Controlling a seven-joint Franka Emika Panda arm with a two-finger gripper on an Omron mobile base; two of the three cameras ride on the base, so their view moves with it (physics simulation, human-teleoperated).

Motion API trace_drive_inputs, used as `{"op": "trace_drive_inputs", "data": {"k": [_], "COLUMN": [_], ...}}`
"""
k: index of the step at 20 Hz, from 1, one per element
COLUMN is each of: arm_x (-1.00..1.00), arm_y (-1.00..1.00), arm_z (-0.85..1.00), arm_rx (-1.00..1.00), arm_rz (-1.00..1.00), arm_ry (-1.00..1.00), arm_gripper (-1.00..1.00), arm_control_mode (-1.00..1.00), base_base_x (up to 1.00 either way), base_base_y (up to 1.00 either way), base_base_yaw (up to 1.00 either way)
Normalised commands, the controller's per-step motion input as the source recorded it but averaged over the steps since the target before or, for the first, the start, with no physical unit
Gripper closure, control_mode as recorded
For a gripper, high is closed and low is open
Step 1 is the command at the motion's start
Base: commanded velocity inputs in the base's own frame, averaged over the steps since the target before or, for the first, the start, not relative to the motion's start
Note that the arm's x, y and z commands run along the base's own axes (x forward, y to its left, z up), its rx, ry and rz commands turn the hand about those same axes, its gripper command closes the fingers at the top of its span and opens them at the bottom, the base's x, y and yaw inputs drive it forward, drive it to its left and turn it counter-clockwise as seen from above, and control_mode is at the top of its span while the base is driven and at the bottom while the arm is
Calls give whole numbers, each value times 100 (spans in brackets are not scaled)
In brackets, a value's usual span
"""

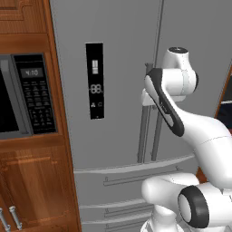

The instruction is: Take the lemon wedge from the fridge and place it on the plate with fish on the dining counter.

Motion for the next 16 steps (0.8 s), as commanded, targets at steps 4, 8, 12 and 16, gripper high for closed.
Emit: {"op": "trace_drive_inputs", "data": {"k": [4, 8, 12, 16], "arm_x": [-3, -2, -61, 0], "arm_y": [7, 0, 0, 0], "arm_z": [-1, 0, -15, 0], "arm_rx": [-4, 0, 0, 0], "arm_rz": [-1, 0, 0, 0], "arm_ry": [-8, 0, -3, 0], "arm_gripper": [-100, -100, -100, -100], "arm_control_mode": [-100, -100, -100, 100], "base_base_x": [0, 0, 0, -85], "base_base_y": [0, 0, 0, 0], "base_base_yaw": [0, 0, 0, 0]}}
